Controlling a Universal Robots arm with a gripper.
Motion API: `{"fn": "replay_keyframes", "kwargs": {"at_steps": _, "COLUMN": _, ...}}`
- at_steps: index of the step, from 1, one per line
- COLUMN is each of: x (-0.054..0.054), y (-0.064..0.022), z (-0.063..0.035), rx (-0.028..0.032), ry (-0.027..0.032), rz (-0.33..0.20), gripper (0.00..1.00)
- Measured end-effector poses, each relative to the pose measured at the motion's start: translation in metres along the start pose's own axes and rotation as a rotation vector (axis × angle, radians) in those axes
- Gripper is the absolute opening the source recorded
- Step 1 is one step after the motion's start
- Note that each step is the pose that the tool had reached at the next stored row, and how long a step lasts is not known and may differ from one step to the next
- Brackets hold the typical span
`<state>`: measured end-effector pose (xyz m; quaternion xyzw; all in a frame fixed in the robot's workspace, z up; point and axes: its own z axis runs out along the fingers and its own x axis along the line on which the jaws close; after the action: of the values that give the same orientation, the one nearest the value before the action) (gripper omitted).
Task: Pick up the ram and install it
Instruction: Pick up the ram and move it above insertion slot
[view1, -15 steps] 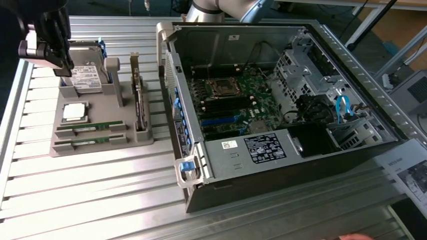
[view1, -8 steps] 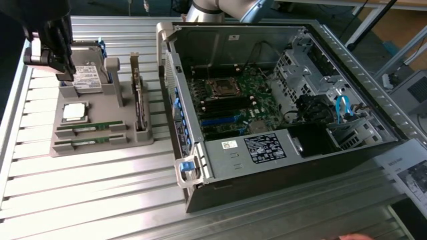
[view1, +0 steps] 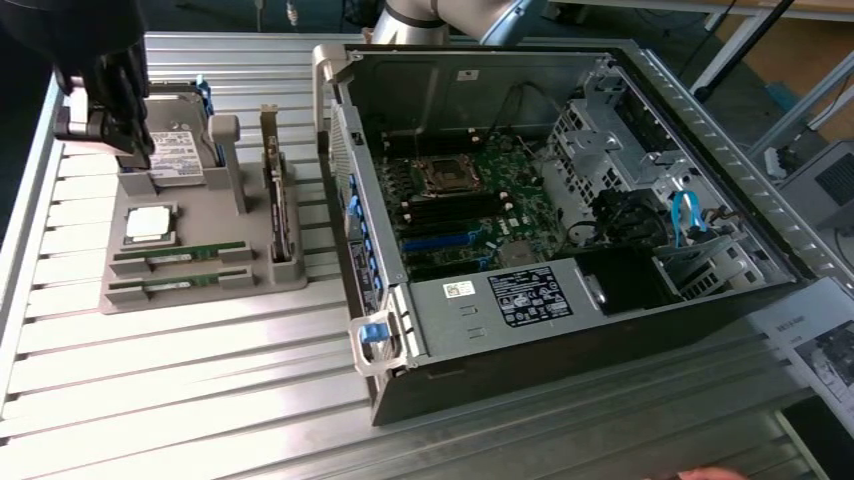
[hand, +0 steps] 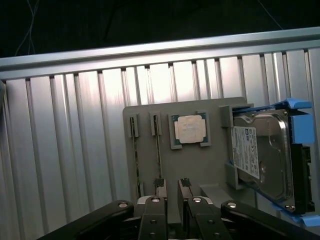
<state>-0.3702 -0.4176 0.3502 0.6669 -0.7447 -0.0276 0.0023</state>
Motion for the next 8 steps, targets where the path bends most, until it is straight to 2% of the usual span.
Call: {"fn": "replay_keyframes", "kwargs": {"at_steps": 8, "x": 0.0005, "y": -0.0005, "z": 0.0108, "rx": 0.0000, "ry": 0.0000, "rz": 0.000, "gripper": 0.24}}
